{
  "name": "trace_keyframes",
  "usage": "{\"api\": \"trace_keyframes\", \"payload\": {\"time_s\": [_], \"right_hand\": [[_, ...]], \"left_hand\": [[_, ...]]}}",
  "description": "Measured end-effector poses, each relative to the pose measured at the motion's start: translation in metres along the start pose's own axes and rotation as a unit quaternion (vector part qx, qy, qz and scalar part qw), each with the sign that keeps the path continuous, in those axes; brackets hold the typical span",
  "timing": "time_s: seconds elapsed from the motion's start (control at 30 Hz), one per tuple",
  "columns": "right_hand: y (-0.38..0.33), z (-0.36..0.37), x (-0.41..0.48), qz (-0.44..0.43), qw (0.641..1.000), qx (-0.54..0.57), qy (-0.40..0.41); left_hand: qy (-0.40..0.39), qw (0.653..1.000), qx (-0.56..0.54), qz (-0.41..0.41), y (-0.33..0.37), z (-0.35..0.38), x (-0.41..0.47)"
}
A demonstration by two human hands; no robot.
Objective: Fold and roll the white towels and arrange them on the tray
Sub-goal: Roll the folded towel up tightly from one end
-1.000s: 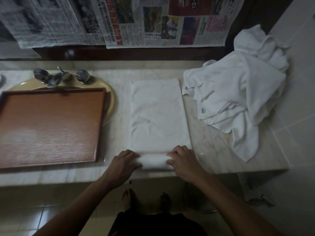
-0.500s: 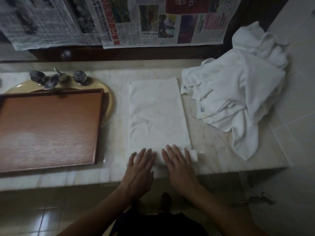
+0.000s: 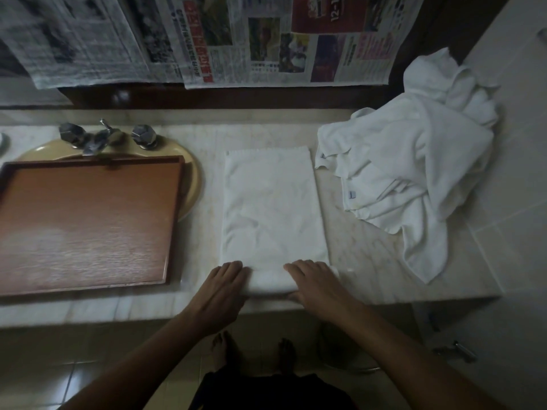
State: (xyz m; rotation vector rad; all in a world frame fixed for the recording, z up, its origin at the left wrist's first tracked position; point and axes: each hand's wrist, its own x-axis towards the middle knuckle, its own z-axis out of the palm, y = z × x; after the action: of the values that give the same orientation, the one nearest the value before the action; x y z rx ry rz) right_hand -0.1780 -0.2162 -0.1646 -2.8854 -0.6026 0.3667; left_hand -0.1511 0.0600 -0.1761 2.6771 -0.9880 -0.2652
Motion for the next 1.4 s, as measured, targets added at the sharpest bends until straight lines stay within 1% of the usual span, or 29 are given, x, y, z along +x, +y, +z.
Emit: {"api": "trace_keyframes", "payload": {"time_s": [0.1, 0.17, 0.23, 0.4, 0.47, 0.5, 0.57, 0.6, 0.7, 0.73, 0.8, 0.83, 0.87, 0.9, 0.93, 0.97, 1.0, 1.03, 1.1, 1.23, 1.4], "right_hand": [[0.0, 0.007, -0.017, -0.013, 0.999, 0.033, 0.02], [0.002, 0.008, -0.022, -0.009, 0.999, 0.047, 0.024], [0.003, 0.002, -0.021, 0.007, 0.997, 0.083, 0.004], [0.008, -0.02, -0.011, 0.091, 0.976, 0.185, -0.063], [0.01, -0.027, -0.006, 0.102, 0.975, 0.182, -0.074], [0.01, -0.028, -0.003, 0.098, 0.98, 0.16, -0.073], [0.007, -0.026, 0.002, 0.096, 0.988, 0.106, -0.05], [0.003, -0.022, 0.002, 0.101, 0.991, 0.083, -0.02], [-0.02, 0.0, -0.008, 0.094, 0.986, 0.036, 0.135], [-0.03, 0.01, -0.014, 0.086, 0.983, 0.026, 0.162], [-0.046, 0.024, -0.024, 0.082, 0.985, 0.005, 0.151], [-0.05, 0.027, -0.028, 0.084, 0.987, 0.0, 0.134], [-0.051, 0.03, -0.029, 0.085, 0.989, -0.004, 0.119], [-0.049, 0.03, -0.029, 0.085, 0.99, -0.011, 0.111], [-0.045, 0.031, -0.027, 0.084, 0.991, -0.017, 0.104], [-0.042, 0.031, -0.024, 0.081, 0.992, -0.023, 0.099], [-0.039, 0.032, -0.02, 0.079, 0.992, -0.028, 0.093], [-0.036, 0.031, -0.016, 0.08, 0.993, -0.031, 0.082], [-0.031, 0.028, -0.008, 0.082, 0.995, -0.028, 0.056], [-0.019, 0.006, 0.014, 0.074, 0.997, -0.023, 0.019], [0.003, -0.01, 0.028, 0.039, 0.999, -0.032, 0.01]], "left_hand": [[-0.004, 1.0, -0.03, 0.001, 0.0, 0.002, -0.018], [-0.021, 0.999, -0.047, -0.009, 0.0, 0.004, -0.025], [-0.036, 0.996, -0.078, -0.025, -0.002, 0.002, -0.026], [-0.077, 0.981, -0.149, -0.1, -0.006, -0.01, -0.014], [-0.082, 0.975, -0.165, -0.125, -0.007, -0.012, -0.008], [-0.079, 0.971, -0.177, -0.142, -0.008, -0.012, -0.005], [-0.071, 0.963, -0.194, -0.171, -0.011, -0.011, -0.001], [-0.072, 0.961, -0.196, -0.182, -0.012, -0.011, 0.001], [-0.091, 0.957, -0.185, -0.204, -0.013, -0.016, 0.012], [-0.1, 0.954, -0.184, -0.214, -0.014, -0.016, 0.015], [-0.133, 0.954, -0.154, -0.222, -0.015, -0.02, 0.019], [-0.14, 0.961, -0.112, -0.212, -0.014, -0.021, 0.019], [-0.123, 0.972, -0.055, -0.191, -0.011, -0.022, 0.016], [-0.076, 0.984, -0.008, -0.163, -0.005, -0.022, 0.014], [-0.018, 0.991, 0.012, -0.133, 0.004, -0.021, 0.011], [0.023, 0.994, 0.018, -0.104, 0.016, -0.018, 0.008], [0.033, 0.996, 0.026, -0.08, 0.026, -0.012, 0.006], [0.023, 0.997, 0.04, -0.064, 0.036, -0.005, 0.005], [-0.009, 0.996, 0.065, -0.067, 0.042, 0.009, 0.007], [-0.002, 0.996, 0.069, -0.059, 0.021, 0.007, 0.027], [-0.022, 0.998, 0.056, -0.032, -0.007, -0.009, 0.031]]}}
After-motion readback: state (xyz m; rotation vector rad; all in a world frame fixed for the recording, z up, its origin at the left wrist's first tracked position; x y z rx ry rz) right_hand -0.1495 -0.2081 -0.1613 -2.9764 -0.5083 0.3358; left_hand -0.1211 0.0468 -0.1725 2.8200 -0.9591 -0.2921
